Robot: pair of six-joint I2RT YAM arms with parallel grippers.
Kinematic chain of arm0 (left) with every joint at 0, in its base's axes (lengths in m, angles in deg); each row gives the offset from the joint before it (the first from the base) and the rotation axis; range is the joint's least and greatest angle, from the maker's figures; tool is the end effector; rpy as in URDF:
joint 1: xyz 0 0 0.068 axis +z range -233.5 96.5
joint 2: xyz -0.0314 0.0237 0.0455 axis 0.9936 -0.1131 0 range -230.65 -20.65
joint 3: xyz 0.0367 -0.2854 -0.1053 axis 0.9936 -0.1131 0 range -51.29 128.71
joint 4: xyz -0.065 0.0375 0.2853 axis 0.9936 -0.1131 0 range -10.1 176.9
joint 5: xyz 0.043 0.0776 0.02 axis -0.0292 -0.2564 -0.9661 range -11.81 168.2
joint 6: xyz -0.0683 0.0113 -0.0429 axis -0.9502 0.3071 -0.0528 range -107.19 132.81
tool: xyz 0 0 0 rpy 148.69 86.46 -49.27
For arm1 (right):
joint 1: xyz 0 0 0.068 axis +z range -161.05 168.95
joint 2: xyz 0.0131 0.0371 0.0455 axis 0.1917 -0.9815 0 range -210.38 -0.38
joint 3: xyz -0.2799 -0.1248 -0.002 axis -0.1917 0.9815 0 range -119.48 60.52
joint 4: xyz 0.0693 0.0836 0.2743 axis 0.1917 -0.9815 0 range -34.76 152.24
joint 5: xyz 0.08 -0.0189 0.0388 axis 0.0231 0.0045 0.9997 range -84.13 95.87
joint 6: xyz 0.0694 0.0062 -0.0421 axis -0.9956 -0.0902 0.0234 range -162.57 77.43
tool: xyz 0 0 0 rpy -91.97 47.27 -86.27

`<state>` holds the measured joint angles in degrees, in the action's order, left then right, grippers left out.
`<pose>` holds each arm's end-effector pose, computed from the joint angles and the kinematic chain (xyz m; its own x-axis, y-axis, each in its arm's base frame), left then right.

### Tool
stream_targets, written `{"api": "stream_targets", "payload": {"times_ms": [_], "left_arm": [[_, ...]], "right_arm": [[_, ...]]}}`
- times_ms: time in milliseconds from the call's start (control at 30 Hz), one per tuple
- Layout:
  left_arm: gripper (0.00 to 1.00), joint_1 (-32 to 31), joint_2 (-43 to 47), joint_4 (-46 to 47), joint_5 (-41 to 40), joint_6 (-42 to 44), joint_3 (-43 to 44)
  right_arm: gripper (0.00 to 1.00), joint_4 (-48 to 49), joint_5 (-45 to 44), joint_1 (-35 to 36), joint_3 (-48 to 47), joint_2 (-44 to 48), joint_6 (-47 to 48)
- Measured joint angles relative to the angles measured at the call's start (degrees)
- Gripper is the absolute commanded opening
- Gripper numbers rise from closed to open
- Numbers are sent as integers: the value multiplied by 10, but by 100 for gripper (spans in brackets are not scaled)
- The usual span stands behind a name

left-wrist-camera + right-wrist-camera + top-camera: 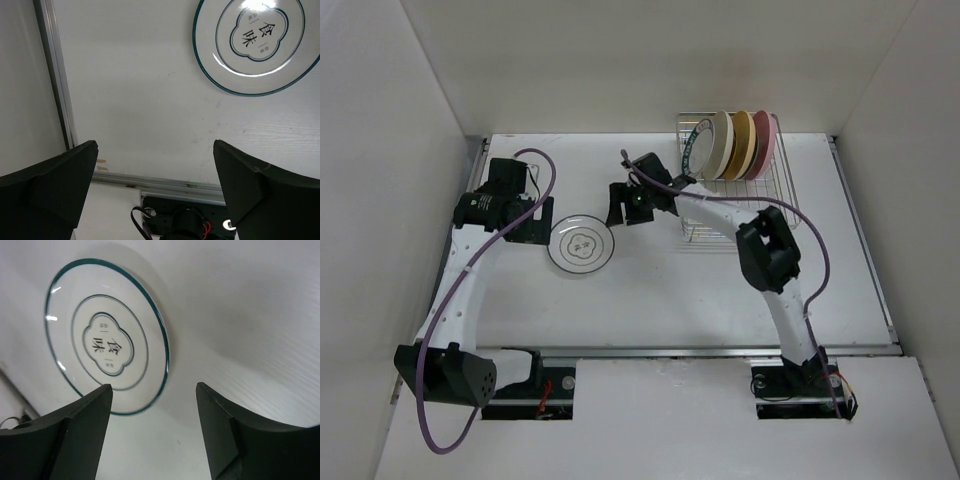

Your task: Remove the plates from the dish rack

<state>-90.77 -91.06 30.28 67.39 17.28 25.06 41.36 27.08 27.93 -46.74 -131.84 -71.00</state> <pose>0.2829 -0.0227 0.3726 -0.7645 0.1746 -0.6205 0.0661 0.9788 0.1939 0.4480 0.3953 0.1781 -0.8578 -0.1233 -0.4990 -0.4283 0.7081 0.5613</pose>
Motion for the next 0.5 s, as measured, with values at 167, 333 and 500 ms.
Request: {"api": "stream_targets", "payload": {"times_ms": [167, 333, 500], "left_arm": [[100, 0, 0, 0, 1, 0, 0], [100, 0, -5, -1, 7, 3, 0], [100, 2, -51, -17, 113, 52, 35]], "right_arm": [[80, -93, -142, -21, 1, 137, 32], [80, -113, -294, -143, -27, 309, 68], [74, -115, -410, -270, -71, 333, 92]]}}
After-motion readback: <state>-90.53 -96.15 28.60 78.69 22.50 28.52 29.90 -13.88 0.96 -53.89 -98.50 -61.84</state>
